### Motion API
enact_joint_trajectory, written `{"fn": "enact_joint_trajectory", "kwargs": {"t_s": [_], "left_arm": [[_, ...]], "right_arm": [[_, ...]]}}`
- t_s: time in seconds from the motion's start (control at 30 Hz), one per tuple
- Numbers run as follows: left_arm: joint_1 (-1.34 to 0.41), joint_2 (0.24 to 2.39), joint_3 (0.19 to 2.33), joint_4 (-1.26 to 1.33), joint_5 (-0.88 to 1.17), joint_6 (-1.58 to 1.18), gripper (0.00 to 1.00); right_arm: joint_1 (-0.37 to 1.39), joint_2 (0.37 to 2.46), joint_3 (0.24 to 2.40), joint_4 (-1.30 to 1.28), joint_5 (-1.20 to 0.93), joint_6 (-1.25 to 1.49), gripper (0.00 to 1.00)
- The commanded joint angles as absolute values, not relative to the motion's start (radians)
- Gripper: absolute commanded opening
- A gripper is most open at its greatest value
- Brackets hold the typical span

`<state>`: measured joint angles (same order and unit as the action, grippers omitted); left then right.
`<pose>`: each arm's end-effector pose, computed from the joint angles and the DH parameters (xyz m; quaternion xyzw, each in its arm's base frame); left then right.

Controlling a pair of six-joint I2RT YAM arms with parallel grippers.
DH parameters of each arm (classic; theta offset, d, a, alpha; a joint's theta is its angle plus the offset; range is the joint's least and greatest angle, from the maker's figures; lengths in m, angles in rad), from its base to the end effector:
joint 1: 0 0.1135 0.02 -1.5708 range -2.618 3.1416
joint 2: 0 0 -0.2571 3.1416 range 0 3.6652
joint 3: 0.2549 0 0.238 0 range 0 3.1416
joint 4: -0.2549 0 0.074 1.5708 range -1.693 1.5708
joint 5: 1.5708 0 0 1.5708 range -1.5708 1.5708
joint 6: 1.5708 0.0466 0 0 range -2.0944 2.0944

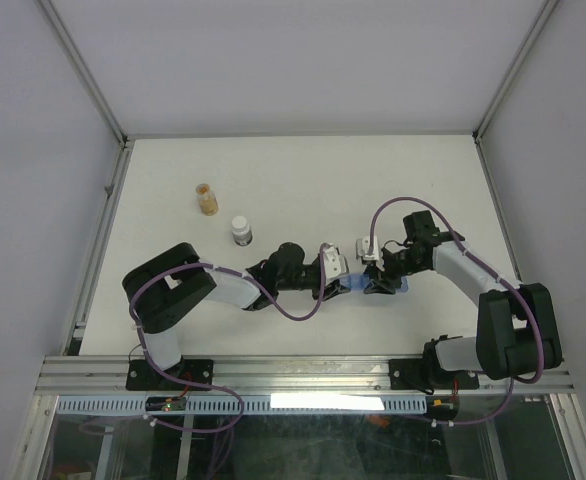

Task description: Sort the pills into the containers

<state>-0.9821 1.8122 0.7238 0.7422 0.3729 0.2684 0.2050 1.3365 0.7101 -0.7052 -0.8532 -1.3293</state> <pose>0.1813 -0.3021 0.1471 0.5571 0.5897 -0.3394 0.4762 0.1954 0.0765 0.1755 -0.6629 0.6164 0.2897 0.3109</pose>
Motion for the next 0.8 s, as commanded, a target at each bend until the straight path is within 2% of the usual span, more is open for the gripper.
{"fn": "enact_joint_trajectory", "kwargs": {"t_s": [0.0,0.1,0.27,0.43,0.5,0.67,0.77], "left_arm": [[-0.989,1.762,0.722,0.810,0.399,0.256,0.00],[-0.989,1.761,0.718,0.799,0.399,0.276,0.00],[-0.988,1.752,0.707,0.779,0.399,0.332,0.00],[-0.988,1.751,0.703,0.753,0.408,0.365,0.00],[-0.988,1.750,0.701,0.751,0.417,0.369,0.00],[-0.988,1.747,0.693,0.751,0.443,0.369,0.00],[-0.988,1.749,0.691,0.751,0.449,0.363,0.00]], "right_arm": [[0.212,1.330,0.753,-0.724,-0.897,-1.327,0.36],[0.212,1.337,0.775,-0.761,-0.917,-1.328,0.28],[0.212,1.366,0.814,-0.855,-0.963,-1.356,0.24],[0.210,1.414,0.854,-0.886,-0.967,-1.313,0.23],[0.208,1.435,0.868,-0.880,-0.958,-1.278,0.26],[0.203,1.421,0.857,-0.757,-0.886,-1.118,0.43],[0.195,1.399,0.847,-0.702,-0.861,-1.067,0.45]]}}
